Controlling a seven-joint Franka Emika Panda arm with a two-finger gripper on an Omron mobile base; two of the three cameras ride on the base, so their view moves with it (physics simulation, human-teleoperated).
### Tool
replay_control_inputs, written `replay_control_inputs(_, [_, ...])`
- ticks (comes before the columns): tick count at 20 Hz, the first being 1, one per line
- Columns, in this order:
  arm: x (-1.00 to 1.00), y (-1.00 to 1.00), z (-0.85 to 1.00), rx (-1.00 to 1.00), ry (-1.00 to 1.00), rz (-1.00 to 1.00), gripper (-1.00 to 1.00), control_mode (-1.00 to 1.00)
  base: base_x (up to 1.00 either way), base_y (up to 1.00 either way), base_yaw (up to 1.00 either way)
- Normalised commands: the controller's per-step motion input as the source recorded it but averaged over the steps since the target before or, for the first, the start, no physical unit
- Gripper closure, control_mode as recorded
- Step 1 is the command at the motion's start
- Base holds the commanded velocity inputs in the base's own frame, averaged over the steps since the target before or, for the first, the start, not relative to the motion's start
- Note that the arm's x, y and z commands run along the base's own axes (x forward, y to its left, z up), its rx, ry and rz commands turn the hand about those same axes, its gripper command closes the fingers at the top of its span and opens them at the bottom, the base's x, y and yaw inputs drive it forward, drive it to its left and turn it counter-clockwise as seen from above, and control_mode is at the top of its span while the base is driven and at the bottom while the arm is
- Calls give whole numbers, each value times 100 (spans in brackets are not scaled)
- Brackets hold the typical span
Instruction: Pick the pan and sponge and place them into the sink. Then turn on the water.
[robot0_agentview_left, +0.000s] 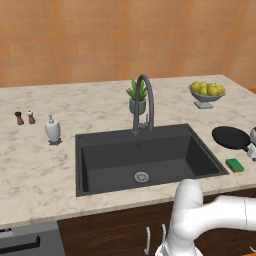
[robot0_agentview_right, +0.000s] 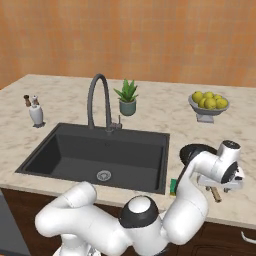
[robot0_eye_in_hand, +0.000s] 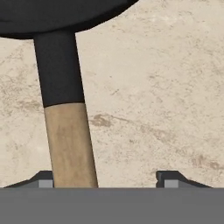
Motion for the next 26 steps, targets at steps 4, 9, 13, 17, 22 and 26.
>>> replay_control_inputs(4, [0,47,-58,0,-4,0,100,-100,0,0,0])
replay_control_inputs(9, [0,71,-59,0,-3,0,100,-100,0,0,0])
replay_control_inputs(13, [0,87,-54,0,-6,0,100,-100,0,0,0])
replay_control_inputs(17, [-9,76,-13,0,-12,0,100,-100,0,0,0])
replay_control_inputs(22, [-17,47,28,0,-25,0,100,-100,0,0,0])
replay_control_inputs(26, [-29,26,88,0,-29,-5,100,-100,0,0,0])
